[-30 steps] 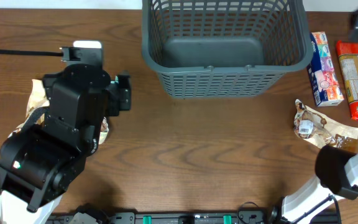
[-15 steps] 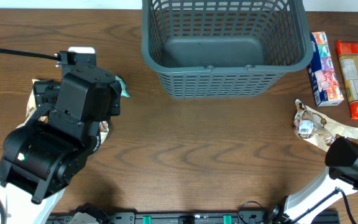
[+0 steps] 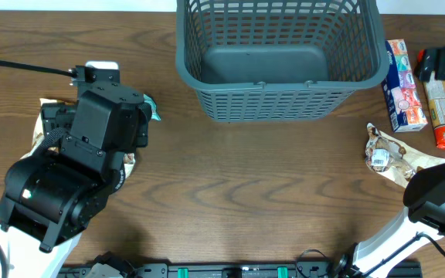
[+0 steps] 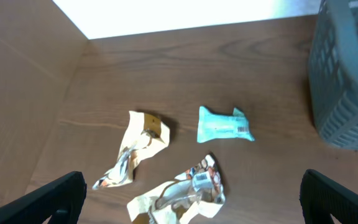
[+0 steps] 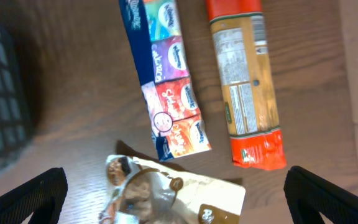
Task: Pack container
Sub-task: 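Move the right gripper to the blue-and-white box and grasp it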
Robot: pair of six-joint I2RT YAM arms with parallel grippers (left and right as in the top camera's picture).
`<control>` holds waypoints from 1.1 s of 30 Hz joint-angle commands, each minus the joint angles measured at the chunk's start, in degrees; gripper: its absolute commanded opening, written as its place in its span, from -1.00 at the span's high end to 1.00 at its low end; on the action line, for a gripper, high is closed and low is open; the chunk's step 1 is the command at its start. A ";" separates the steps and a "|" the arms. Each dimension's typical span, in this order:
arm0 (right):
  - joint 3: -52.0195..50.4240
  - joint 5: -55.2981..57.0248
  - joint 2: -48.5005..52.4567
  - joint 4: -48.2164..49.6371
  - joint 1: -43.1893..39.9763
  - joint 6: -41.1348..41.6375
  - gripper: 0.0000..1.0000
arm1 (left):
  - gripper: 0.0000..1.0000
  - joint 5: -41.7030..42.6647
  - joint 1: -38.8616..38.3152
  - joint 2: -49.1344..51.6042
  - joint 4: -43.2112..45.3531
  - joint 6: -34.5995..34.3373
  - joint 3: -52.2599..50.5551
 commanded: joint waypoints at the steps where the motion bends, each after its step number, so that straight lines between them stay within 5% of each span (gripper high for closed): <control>1: -4.04 -0.72 -0.28 1.86 0.28 -6.40 -0.98 | -0.97 -1.09 0.31 0.09 -0.85 0.35 -0.26; 15: -19.34 -0.90 0.20 13.68 0.28 -9.60 -0.98 | -0.97 -1.09 0.31 0.09 -1.70 0.35 -0.26; 33: -19.54 -0.90 9.09 21.59 0.24 -7.69 -0.98 | -0.97 -1.07 0.31 0.09 -1.70 0.35 -0.26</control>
